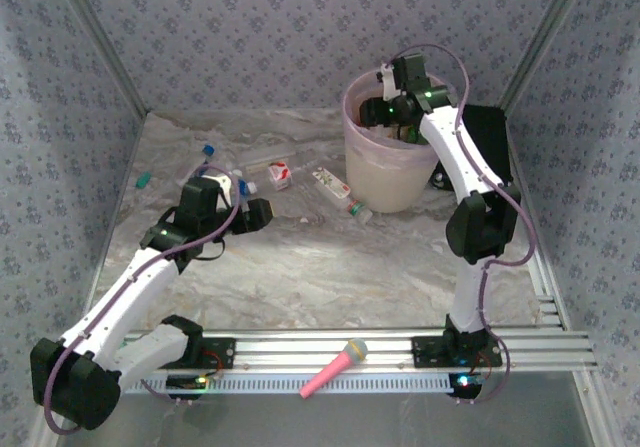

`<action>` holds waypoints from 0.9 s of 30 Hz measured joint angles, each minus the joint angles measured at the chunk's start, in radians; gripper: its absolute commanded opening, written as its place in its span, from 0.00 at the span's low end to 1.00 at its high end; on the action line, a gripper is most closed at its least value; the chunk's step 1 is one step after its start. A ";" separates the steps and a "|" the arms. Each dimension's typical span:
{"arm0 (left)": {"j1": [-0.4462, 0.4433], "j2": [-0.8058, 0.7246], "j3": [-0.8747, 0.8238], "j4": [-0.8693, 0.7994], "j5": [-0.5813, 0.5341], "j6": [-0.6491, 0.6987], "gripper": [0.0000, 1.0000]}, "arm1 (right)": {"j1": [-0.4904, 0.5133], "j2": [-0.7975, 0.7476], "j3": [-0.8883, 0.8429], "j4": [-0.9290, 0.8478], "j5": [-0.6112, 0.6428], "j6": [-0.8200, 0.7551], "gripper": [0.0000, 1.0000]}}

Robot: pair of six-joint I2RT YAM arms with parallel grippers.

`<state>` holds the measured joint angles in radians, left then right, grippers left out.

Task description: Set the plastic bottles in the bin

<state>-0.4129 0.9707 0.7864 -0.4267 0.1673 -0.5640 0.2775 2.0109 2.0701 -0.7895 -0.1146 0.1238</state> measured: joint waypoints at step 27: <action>0.029 0.172 0.054 -0.128 -0.270 0.097 1.00 | -0.021 -0.124 -0.142 0.067 0.010 -0.021 0.98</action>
<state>-0.3843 1.1431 0.8402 -0.5545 -0.1028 -0.4675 0.2562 1.8874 1.9285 -0.7223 -0.1047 0.1024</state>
